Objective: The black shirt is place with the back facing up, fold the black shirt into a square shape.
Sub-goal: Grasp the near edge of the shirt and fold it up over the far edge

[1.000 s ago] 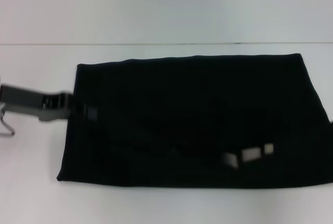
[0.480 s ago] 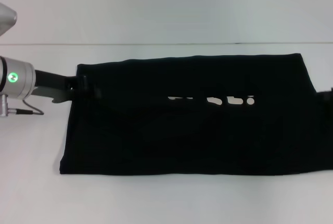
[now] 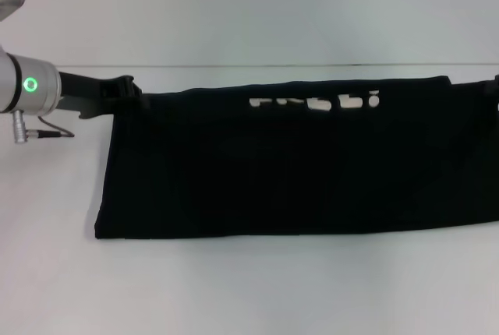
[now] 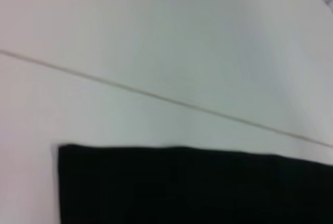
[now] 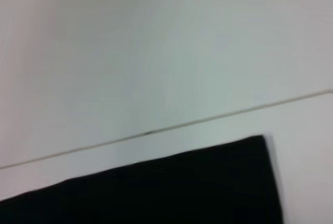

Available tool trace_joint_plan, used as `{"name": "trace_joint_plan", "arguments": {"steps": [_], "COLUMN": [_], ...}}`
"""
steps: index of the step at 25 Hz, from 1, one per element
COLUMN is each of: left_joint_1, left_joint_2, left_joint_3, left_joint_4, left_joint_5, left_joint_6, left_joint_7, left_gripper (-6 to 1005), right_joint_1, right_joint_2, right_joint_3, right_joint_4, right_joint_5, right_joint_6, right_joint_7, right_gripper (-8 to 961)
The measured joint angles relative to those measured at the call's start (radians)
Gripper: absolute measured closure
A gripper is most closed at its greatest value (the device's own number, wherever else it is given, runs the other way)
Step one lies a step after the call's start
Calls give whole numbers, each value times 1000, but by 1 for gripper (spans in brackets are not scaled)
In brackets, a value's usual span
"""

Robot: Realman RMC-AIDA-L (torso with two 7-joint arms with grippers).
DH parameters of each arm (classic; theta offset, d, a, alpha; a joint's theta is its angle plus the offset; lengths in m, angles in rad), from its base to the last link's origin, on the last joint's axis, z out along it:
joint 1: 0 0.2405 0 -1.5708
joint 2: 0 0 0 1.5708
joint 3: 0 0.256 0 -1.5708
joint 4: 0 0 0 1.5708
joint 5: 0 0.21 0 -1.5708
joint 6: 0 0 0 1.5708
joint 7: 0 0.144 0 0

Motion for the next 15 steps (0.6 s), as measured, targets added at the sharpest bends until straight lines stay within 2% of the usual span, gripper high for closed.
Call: {"name": "trace_joint_plan", "arguments": {"steps": [3,4,8,11,15], "left_joint_1": [-2,-2,2,3,-4], "left_joint_2": [-5,-15,-29,-36,-32], "left_joint_3": [12,31,44,40,37], "left_joint_4": [-6,-16,-19,-11,4], "left_joint_5": [2,3,2,-2,-13], "left_joint_6": [-37,-91,-149,-172,-178], "left_joint_7": [-3,-3,-4,-4,-16], "left_gripper": [845,844,839,836,832], "right_joint_1": [3,4,12,18,45], "right_joint_2": [11,16,38,56,55], "right_joint_3": [-37,-50,-81,-96,-100], "right_joint_4": [61,86,150,146,139], "right_joint_5": [0,0,0,2,5], "right_joint_6": [127,171,304,354,351], "right_joint_7": [1,1,-3,-2,-1], "right_gripper": [896,896,896,896,896]}}
